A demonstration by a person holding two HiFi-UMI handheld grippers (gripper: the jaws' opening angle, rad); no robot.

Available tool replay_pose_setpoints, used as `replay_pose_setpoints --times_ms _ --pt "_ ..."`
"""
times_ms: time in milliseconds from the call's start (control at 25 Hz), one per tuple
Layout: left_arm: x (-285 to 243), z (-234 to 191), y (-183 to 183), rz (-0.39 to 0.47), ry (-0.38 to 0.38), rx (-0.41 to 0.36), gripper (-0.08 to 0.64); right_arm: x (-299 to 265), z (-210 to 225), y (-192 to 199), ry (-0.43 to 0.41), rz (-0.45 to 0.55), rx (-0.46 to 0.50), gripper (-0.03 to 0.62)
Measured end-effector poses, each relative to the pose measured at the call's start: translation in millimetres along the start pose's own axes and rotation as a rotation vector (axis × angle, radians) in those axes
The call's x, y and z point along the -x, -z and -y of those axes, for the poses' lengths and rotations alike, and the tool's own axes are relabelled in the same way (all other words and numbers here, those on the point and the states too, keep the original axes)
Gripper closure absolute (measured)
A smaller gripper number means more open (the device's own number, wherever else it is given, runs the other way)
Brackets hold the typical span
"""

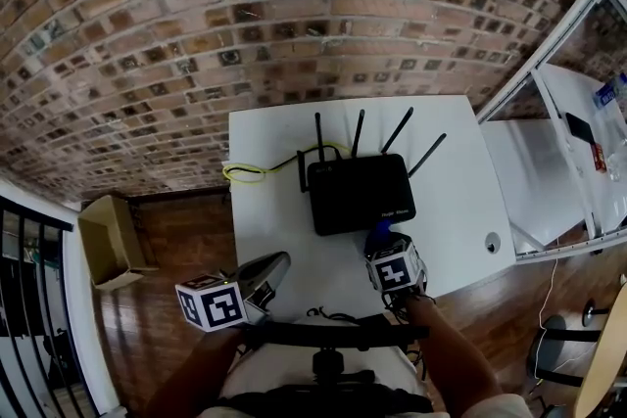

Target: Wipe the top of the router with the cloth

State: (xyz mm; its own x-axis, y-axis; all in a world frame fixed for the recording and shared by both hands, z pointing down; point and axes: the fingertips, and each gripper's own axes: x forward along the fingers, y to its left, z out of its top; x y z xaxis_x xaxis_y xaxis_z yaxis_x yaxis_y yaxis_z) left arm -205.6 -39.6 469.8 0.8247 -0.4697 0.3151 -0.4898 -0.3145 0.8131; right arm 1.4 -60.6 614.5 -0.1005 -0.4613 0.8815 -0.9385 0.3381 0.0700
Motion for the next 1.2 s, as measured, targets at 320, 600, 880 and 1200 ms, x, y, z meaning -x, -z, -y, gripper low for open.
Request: replay_pose_setpoints --times_ms 320,600,880,1200 --pt "16.5 -1.9 3.9 0.012 0.005 0.009 0.535 -0.7 -43.6 -16.0 -0.022 0.018 0.092 0.449" --pt "22.5 -2.9 6.5 0.012 0.010 0.006 0.535 -2.9 -80.9 -24.2 -0.076 0.023 0.142 0.449" --pt "26.2 -6.3 6.5 0.017 0.002 0.011 0.535 -4.2 -94.6 -27.9 -0.089 0.023 0.161 0.448" --pt "24.6 -8.7 6.4 0.022 0.002 0.015 0.535 -5.0 -110.6 -34.2 -0.114 0.037 0.181 0.449"
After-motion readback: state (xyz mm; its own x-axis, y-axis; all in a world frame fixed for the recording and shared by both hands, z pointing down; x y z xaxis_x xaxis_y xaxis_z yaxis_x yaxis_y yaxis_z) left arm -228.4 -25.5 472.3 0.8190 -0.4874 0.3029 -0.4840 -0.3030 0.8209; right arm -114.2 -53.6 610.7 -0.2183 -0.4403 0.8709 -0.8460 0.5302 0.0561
